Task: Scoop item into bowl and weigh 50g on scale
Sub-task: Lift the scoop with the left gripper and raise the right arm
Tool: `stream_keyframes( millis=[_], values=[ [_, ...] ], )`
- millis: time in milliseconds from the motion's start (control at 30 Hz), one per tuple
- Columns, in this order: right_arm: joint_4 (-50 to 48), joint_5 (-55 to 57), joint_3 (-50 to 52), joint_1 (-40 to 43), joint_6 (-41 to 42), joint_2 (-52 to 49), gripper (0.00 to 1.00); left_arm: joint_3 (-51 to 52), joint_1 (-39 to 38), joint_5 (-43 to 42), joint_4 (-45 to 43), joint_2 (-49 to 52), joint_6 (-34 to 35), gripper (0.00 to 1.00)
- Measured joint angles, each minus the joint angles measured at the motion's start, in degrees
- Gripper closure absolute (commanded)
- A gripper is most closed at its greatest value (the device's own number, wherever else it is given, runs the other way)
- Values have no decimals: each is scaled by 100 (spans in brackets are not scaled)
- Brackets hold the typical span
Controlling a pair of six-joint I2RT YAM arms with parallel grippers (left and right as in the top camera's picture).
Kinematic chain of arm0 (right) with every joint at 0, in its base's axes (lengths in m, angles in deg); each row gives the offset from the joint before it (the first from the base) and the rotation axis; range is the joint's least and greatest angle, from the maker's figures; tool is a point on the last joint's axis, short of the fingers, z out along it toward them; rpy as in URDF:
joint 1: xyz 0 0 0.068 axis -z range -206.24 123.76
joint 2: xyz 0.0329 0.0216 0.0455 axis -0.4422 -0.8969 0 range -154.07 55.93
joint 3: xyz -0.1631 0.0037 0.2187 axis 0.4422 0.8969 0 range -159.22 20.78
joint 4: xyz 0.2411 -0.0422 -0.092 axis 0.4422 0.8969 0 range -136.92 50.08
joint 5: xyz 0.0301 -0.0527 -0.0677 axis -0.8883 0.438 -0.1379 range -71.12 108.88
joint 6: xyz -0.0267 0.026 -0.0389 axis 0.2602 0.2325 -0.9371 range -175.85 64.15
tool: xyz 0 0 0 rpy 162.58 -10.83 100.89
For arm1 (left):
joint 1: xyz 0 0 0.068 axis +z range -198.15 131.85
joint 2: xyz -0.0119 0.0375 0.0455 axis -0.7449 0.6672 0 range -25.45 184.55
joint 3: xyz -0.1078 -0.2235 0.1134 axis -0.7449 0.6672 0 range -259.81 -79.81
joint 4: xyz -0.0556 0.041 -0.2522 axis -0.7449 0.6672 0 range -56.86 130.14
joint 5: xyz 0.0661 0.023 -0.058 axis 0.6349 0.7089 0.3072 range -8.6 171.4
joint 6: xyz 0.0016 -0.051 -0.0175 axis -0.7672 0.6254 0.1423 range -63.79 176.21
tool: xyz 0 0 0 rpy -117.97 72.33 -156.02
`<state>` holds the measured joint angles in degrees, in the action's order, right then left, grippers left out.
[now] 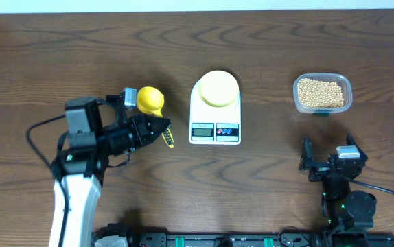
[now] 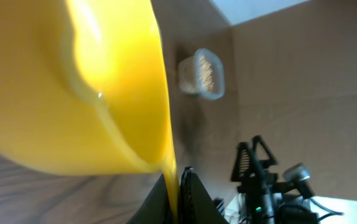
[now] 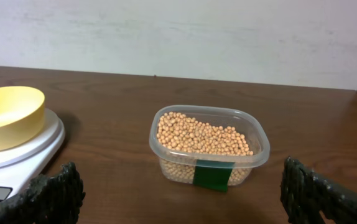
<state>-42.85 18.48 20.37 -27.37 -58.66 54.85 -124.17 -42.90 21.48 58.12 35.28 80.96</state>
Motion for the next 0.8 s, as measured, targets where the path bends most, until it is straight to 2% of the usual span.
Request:
stream_keyframes(
  millis=[167, 333, 533, 667, 800],
  values=[
    [-9, -7, 0, 0, 4, 0, 1, 0, 0, -17, -11, -798, 455, 93],
    [-109, -693, 0, 15, 625, 0, 1, 0, -2, -20, -42, -1274, 817, 93],
    [-188, -2658, 0, 15, 2365, 0, 1, 0, -2, -52, -144, -1384, 1224, 93],
    [-463, -3423, 4, 15, 3591, -7, 1, 0, -2, -330, -516, -1386, 1305, 92],
    [-2253, -3917, 11, 15, 4732, -44, 1, 0, -4, -507, -925, -1386, 1523, 93]
  ],
)
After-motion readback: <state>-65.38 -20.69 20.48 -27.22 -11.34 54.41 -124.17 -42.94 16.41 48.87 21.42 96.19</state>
